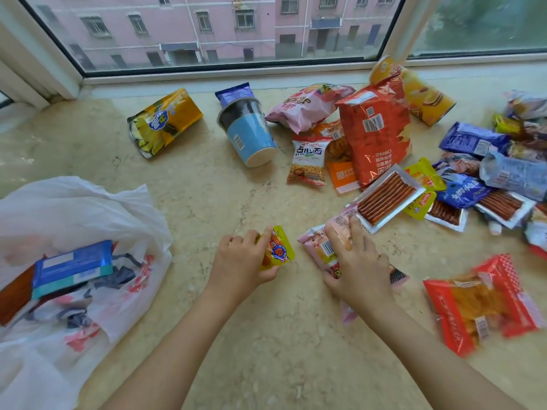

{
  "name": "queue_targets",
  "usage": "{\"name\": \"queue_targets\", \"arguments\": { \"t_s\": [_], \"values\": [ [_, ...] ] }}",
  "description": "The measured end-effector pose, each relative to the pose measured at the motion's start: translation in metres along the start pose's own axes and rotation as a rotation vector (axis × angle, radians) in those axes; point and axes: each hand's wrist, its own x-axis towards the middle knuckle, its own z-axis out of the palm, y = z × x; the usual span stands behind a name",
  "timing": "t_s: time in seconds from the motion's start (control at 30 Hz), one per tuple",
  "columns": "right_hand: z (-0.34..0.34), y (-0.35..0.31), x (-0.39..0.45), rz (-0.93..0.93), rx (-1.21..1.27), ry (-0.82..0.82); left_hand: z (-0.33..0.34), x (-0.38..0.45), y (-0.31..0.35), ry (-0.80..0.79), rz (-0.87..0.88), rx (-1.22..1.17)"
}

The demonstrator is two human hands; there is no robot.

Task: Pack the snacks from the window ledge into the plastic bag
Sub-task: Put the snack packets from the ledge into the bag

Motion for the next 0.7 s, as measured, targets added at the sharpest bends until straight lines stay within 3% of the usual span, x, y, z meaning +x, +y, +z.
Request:
{"name": "queue_targets", "arguments": {
  "t_s": [0.37,0.7],
  "values": [
    [-0.013,-0.029,0.0,-0.157,0.117,0.09,-0.012,-0.025,-0.02,0.094,-0.051,0.025],
    [-0.046,-0.13,-0.018,-0.343,0.251,0.156,-0.05,-0.088,-0.099,0.126,-0.119,0.056]
  ]
}}
